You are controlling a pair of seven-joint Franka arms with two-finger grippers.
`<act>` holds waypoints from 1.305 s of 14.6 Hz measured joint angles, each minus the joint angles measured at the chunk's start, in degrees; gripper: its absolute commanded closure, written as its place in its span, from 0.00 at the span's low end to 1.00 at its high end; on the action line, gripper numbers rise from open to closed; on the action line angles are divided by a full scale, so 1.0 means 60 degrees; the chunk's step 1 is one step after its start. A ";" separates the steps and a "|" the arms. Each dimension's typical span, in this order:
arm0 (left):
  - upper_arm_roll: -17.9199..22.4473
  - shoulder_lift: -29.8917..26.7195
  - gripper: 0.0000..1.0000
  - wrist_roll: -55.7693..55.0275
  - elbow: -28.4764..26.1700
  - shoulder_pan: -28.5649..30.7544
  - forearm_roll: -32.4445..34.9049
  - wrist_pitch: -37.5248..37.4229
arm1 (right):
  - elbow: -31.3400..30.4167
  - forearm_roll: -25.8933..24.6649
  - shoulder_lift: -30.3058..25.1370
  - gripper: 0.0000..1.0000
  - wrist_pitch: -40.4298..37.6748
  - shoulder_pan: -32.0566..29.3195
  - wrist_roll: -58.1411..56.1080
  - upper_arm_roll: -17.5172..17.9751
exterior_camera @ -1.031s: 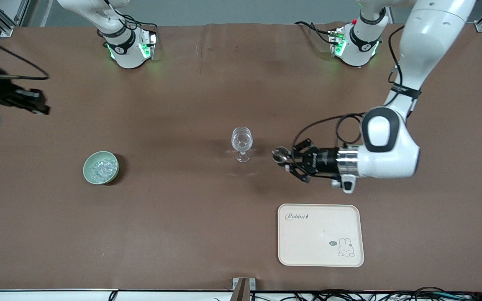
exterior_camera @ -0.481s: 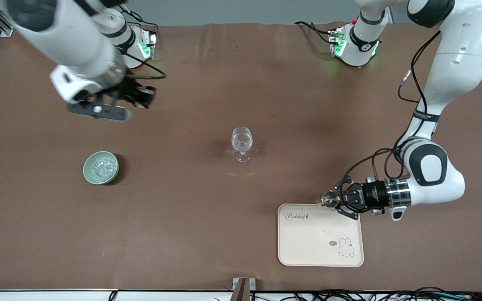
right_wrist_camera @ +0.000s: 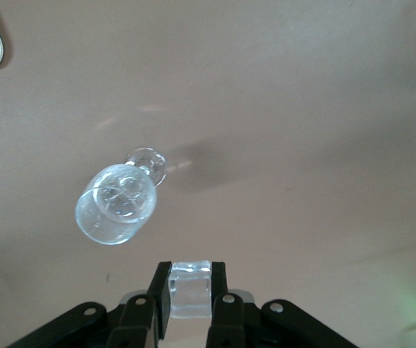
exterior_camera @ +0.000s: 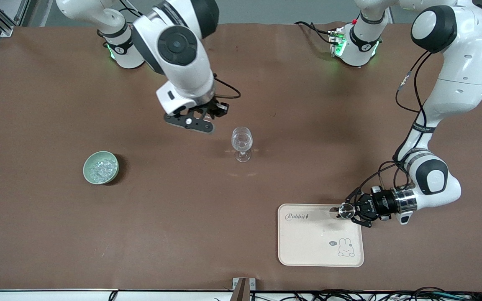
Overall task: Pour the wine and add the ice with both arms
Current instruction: 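Carry the jigger to the tray with the left gripper while the right gripper brings ice, then set the jigger on the tray with the left gripper while the right gripper lowers ice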
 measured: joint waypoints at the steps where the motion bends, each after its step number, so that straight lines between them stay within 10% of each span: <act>1: 0.0005 0.0169 1.00 0.0001 0.0184 0.0035 -0.0121 0.0000 | 0.0003 0.0068 0.0147 1.00 0.0206 0.0095 0.0168 -0.0001; 14: -0.0001 0.1420 0.93 0.0480 0.0946 -0.0146 -0.0994 0.1522 | 0.0046 0.0830 0.1221 0.97 0.1976 0.0448 0.0762 -0.0004; 17: -0.0022 0.1466 0.65 0.0498 0.1003 -0.0143 -0.1029 0.1511 | 0.0121 0.0831 0.1315 0.94 0.1996 0.0477 0.0766 -0.0005; 19: -0.0007 0.1488 0.24 0.0498 0.1002 -0.0142 -0.1029 0.1544 | 0.0177 0.0832 0.1410 0.93 0.2010 0.0479 0.0766 -0.0005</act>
